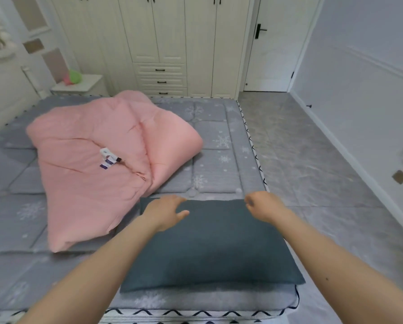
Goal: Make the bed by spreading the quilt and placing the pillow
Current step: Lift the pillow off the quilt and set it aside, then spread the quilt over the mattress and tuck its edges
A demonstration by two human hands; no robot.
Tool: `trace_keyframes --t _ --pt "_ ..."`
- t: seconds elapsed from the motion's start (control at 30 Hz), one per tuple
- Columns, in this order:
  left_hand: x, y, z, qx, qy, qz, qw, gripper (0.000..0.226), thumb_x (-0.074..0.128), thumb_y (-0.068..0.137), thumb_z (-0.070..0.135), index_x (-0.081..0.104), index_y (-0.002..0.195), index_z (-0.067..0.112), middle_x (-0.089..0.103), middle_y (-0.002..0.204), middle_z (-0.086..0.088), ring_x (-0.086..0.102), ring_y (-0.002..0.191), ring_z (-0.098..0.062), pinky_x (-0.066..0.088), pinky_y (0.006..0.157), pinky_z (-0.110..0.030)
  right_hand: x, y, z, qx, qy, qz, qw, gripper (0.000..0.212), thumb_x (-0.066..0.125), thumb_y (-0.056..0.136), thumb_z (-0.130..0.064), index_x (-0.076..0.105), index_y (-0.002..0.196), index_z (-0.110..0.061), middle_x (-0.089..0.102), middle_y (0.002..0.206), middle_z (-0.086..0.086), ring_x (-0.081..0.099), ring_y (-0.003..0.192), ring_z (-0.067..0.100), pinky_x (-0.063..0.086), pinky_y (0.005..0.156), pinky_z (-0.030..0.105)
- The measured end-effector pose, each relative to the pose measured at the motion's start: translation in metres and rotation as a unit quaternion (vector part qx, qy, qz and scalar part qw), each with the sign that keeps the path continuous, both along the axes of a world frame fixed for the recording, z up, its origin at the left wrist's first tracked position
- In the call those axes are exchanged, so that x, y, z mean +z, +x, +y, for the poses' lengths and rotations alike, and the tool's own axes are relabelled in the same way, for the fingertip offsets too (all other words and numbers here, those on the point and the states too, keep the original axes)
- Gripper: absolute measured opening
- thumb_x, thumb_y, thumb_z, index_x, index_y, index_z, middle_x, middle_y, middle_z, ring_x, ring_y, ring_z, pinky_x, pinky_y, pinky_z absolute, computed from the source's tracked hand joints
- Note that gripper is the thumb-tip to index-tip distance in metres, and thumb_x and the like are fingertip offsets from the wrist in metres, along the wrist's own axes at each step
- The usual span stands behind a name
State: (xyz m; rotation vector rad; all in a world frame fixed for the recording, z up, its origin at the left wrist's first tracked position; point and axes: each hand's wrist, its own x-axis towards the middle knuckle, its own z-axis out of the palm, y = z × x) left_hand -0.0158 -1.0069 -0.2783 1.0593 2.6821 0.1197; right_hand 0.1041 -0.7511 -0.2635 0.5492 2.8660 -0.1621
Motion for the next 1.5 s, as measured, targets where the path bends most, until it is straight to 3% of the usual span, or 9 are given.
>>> trace_keyframes --t 0.13,0.37,0.57,0.7,0.97,1.17,1.3,1.5 --pt "0.008 0.014 -0.017 0.011 0.013 0.018 1.000 0.050 0.041 0.093 0.049 0.041 0.137 0.026 0.044 0.142 0.004 0.042 0.128 -0.019 0.040 0.100 -0.038 0.010 0.000 -0.009 0.008 -0.002 0.003 1.000 0.033 0.038 0.094 -0.022 0.057 0.120 -0.019 0.059 0.126 0.010 0.056 0.113 0.031 0.045 0.086 0.034" --pt "0.036 0.001 -0.050 0.076 0.026 0.055 0.995 0.052 0.041 0.092 0.051 0.037 0.139 0.030 0.043 0.142 0.003 0.041 0.127 -0.021 0.038 0.096 -0.037 0.042 -0.014 -0.037 0.018 0.006 0.015 1.000 0.037 0.036 0.095 -0.028 0.050 0.130 -0.025 0.053 0.135 0.005 0.053 0.119 0.028 0.043 0.091 0.033" --pt "0.095 -0.016 -0.153 0.137 0.067 0.127 0.980 0.055 0.039 0.092 0.052 0.033 0.141 0.028 0.037 0.146 0.007 0.038 0.130 -0.019 0.038 0.097 -0.037 0.095 -0.060 -0.120 0.072 0.028 0.078 0.994 0.034 0.035 0.094 -0.022 0.054 0.123 -0.020 0.057 0.128 0.007 0.056 0.110 0.030 0.043 0.080 0.034" --pt "0.122 -0.032 -0.244 0.198 0.093 0.148 0.964 0.056 0.040 0.092 0.053 0.034 0.141 0.028 0.038 0.146 0.005 0.038 0.131 -0.018 0.038 0.099 -0.036 0.131 -0.102 -0.199 0.116 0.012 0.126 0.985 0.039 0.037 0.097 -0.029 0.045 0.135 -0.025 0.053 0.136 -0.001 0.053 0.118 0.023 0.044 0.089 0.032" --pt "0.146 -0.040 -0.415 0.310 0.107 0.189 0.926 0.056 0.043 0.091 0.052 0.036 0.141 0.026 0.040 0.147 0.004 0.037 0.134 -0.017 0.036 0.102 -0.034 0.183 -0.165 -0.344 0.209 -0.005 0.244 0.947 0.040 0.040 0.095 -0.028 0.046 0.135 -0.022 0.052 0.136 0.000 0.049 0.123 0.023 0.043 0.095 0.034" --pt "0.139 -0.050 -0.472 0.335 0.096 0.193 0.917 0.057 0.042 0.091 0.054 0.035 0.141 0.029 0.038 0.147 0.006 0.035 0.135 -0.015 0.037 0.101 -0.035 0.155 -0.189 -0.402 0.238 -0.006 0.228 0.944 0.040 0.039 0.095 -0.030 0.044 0.134 -0.022 0.052 0.133 0.001 0.050 0.121 0.023 0.044 0.093 0.035" --pt "0.131 -0.068 -0.484 0.332 0.081 0.184 0.922 0.057 0.040 0.092 0.052 0.033 0.142 0.026 0.036 0.148 0.005 0.034 0.135 -0.016 0.037 0.100 -0.034 0.134 -0.214 -0.412 0.255 0.052 0.192 0.946 0.041 0.038 0.095 -0.032 0.043 0.134 -0.022 0.053 0.131 0.002 0.051 0.119 0.024 0.044 0.090 0.035" --pt "0.105 -0.120 -0.490 0.342 0.077 0.142 0.926 0.056 0.041 0.093 0.051 0.034 0.142 0.026 0.038 0.147 0.006 0.034 0.135 -0.014 0.036 0.104 -0.035 0.106 -0.276 -0.412 0.229 0.040 0.161 0.959 0.040 0.039 0.093 -0.029 0.045 0.132 -0.020 0.052 0.129 0.003 0.051 0.118 0.025 0.044 0.089 0.035"
